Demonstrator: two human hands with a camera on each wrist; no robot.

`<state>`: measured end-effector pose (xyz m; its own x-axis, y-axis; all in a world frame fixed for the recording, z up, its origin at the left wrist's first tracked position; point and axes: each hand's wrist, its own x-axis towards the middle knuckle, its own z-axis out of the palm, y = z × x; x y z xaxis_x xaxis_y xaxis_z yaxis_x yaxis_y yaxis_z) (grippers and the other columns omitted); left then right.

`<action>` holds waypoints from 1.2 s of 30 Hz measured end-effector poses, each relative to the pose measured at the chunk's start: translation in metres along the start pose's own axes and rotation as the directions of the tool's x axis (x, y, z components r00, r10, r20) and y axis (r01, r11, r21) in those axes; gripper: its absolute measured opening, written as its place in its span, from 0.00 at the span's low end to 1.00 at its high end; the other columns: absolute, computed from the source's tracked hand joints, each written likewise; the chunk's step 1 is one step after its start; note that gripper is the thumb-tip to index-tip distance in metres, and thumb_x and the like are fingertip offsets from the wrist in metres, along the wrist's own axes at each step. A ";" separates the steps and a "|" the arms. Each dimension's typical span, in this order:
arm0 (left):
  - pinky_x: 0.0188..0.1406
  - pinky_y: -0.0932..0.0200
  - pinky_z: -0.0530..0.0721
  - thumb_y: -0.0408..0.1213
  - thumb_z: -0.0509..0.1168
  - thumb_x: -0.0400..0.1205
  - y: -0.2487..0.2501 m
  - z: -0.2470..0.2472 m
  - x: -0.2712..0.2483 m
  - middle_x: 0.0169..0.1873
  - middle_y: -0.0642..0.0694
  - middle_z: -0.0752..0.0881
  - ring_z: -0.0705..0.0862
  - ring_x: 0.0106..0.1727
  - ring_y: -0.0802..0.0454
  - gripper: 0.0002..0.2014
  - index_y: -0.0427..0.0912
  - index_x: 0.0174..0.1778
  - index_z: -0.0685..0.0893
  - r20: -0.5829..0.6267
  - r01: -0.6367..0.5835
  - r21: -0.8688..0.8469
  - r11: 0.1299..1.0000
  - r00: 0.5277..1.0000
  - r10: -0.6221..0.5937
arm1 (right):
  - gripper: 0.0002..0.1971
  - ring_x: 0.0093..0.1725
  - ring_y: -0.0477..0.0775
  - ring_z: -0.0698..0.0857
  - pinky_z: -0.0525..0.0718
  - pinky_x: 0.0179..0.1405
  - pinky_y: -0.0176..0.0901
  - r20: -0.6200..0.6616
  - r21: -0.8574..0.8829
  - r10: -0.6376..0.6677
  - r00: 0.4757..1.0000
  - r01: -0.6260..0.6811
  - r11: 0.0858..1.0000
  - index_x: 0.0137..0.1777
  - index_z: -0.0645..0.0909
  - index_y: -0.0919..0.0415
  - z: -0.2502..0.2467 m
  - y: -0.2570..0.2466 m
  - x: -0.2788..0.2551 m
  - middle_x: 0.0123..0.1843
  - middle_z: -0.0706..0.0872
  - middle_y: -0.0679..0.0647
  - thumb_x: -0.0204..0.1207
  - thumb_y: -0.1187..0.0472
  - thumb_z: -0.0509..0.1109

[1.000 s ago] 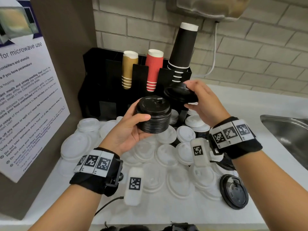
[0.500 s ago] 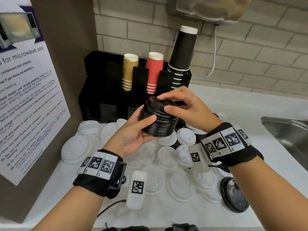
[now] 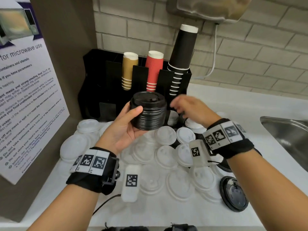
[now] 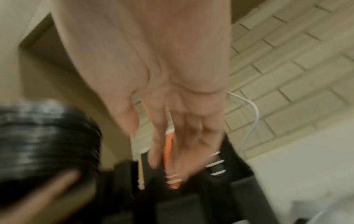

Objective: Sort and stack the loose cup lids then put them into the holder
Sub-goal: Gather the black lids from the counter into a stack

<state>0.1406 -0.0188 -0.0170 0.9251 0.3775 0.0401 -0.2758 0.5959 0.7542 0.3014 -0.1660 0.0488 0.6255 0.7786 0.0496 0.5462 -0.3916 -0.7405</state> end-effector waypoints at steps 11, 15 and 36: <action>0.42 0.52 0.90 0.42 0.73 0.71 0.016 -0.010 -0.004 0.57 0.47 0.91 0.90 0.58 0.47 0.23 0.53 0.64 0.82 -0.042 -0.074 0.053 0.996 0.996 0.076 | 0.39 0.68 0.64 0.76 0.78 0.61 0.51 0.340 -0.760 0.260 0.904 0.101 0.642 0.79 0.63 0.58 0.056 0.040 0.027 0.70 0.73 0.61 0.71 0.52 0.77; 0.43 0.53 0.90 0.42 0.73 0.71 0.018 -0.011 -0.007 0.58 0.47 0.90 0.89 0.59 0.46 0.24 0.52 0.65 0.81 -0.055 -0.081 0.050 0.995 0.995 0.084 | 0.40 0.71 0.60 0.75 0.76 0.70 0.54 0.331 -0.558 0.123 0.936 0.089 0.825 0.80 0.62 0.58 0.048 0.025 0.036 0.73 0.74 0.59 0.72 0.50 0.76; 0.46 0.51 0.90 0.42 0.75 0.69 0.007 -0.009 -0.006 0.62 0.45 0.88 0.88 0.63 0.44 0.35 0.52 0.74 0.76 -0.051 -0.028 0.047 0.999 0.998 0.030 | 0.39 0.55 0.51 0.82 0.81 0.52 0.41 0.197 -0.396 0.253 0.947 -0.159 0.904 0.72 0.70 0.53 0.014 0.039 0.035 0.58 0.81 0.49 0.61 0.52 0.82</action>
<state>0.1305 -0.0106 -0.0177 0.9018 0.4313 0.0292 -0.2891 0.5515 0.7825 0.3370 -0.1468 0.0116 0.6212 0.7348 -0.2723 0.6150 -0.6725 -0.4117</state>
